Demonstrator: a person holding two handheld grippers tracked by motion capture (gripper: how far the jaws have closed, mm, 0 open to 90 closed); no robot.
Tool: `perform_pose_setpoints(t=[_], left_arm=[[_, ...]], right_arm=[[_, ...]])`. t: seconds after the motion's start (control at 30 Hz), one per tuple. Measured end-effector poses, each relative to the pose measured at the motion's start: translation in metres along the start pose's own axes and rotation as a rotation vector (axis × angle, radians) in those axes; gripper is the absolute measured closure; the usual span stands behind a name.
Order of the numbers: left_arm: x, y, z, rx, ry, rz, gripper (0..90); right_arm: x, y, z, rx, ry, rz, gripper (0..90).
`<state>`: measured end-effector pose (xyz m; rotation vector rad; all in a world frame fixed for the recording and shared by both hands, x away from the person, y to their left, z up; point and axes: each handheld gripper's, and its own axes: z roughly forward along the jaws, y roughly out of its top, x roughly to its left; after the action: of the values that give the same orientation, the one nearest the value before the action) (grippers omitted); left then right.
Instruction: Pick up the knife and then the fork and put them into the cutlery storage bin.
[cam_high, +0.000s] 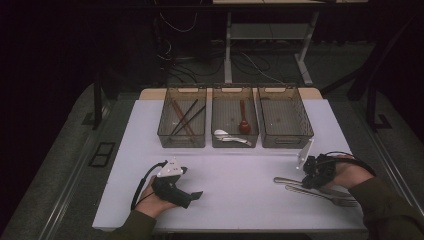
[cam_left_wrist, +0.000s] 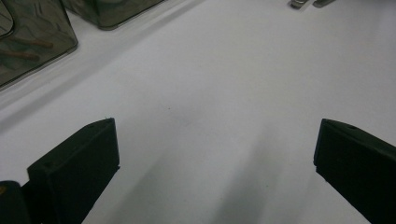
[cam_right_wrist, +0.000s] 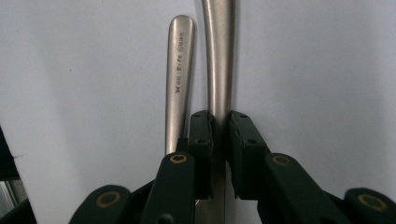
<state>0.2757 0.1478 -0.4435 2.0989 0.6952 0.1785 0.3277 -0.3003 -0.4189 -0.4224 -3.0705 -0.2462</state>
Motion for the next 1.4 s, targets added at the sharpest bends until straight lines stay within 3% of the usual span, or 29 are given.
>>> perform_pose_setpoints(t=[0.57, 0.9, 1.13, 1.4], left_arm=[[0.000, 0.000, 0.000, 0.000, -0.003, 0.002, 0.0], [0.000, 0.000, -0.001, -0.002, -0.006, 0.005, 0.0], [0.000, 0.000, -0.001, -0.011, -0.013, 0.003, 0.0], [0.001, 0.000, -0.001, -0.014, -0.019, 0.008, 0.0]], right_arm=[[-0.011, 0.000, -0.005, -0.083, -0.039, 0.061, 80.2], [-0.019, -0.007, -0.022, -0.246, -0.096, 0.143, 80.2], [-0.023, -0.012, -0.034, -0.376, -0.137, 0.228, 80.2], [-0.024, -0.014, -0.043, -0.476, -0.191, 0.303, 80.3]])
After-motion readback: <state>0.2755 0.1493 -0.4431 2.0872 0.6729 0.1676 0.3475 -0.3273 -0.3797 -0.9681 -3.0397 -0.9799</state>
